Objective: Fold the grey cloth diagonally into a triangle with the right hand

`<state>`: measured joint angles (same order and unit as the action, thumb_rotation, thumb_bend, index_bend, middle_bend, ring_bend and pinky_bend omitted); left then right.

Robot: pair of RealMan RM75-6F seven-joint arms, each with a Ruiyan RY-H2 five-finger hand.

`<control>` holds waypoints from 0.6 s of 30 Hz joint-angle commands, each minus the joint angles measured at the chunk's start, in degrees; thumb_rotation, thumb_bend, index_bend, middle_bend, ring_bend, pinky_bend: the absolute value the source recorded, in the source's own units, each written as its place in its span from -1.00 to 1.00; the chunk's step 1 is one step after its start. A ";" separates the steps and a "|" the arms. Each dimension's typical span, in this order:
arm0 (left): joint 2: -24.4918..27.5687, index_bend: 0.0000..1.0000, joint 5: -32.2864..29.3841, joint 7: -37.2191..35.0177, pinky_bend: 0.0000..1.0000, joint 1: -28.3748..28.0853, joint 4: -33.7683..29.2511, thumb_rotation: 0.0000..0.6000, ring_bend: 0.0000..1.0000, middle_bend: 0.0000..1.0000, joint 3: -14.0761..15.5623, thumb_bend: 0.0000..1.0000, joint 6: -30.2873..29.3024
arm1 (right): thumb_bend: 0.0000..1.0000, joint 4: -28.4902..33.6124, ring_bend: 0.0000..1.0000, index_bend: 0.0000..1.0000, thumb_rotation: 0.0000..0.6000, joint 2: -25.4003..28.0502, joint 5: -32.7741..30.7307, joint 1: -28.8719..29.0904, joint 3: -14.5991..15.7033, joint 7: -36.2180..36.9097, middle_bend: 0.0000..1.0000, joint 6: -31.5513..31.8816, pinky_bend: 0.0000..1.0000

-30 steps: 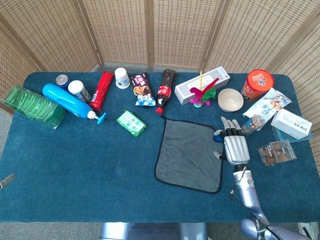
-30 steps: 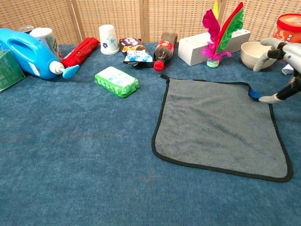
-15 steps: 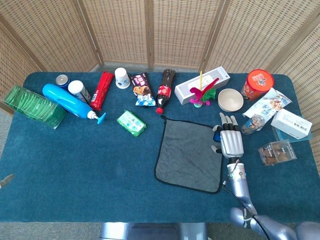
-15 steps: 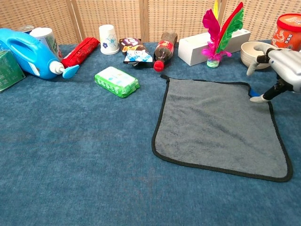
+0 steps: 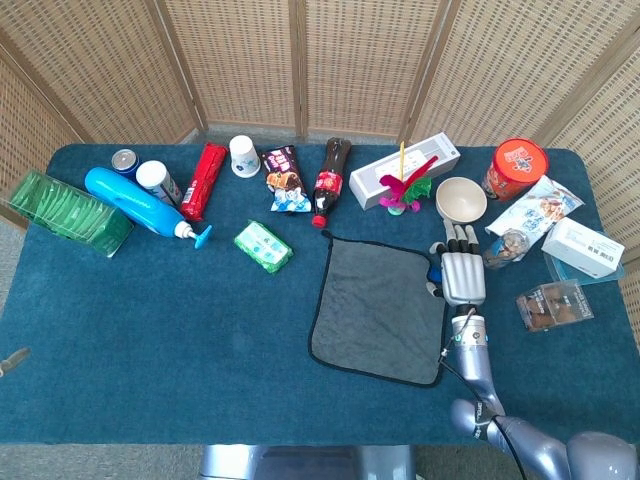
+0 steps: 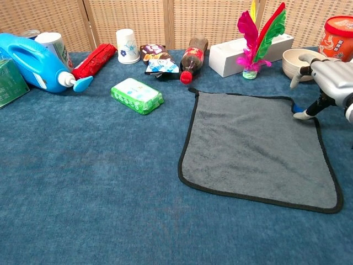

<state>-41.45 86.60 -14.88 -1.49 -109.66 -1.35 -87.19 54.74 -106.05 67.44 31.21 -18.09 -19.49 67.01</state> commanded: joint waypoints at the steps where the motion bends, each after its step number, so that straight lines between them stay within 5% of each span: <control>1: -0.02 -0.90 0.40 0.01 -1.00 0.10 -0.03 1.00 -1.00 -1.00 0.11 -0.57 -0.19 | -1.00 -0.06 -1.00 -0.28 1.00 0.15 -0.08 -0.14 0.29 -0.20 -1.00 0.05 -1.00; 18: 0.02 -0.90 0.91 -0.27 -1.00 0.22 0.16 1.00 -1.00 -1.00 0.30 -0.57 -0.28 | -0.98 -4.04 -1.00 -0.27 1.00 -0.85 -1.14 0.24 0.88 -0.56 -1.00 -0.91 -1.00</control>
<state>-41.43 87.52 -15.15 -1.26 -109.49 -1.05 -87.47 50.86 -106.83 66.33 31.37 -17.22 -20.03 66.17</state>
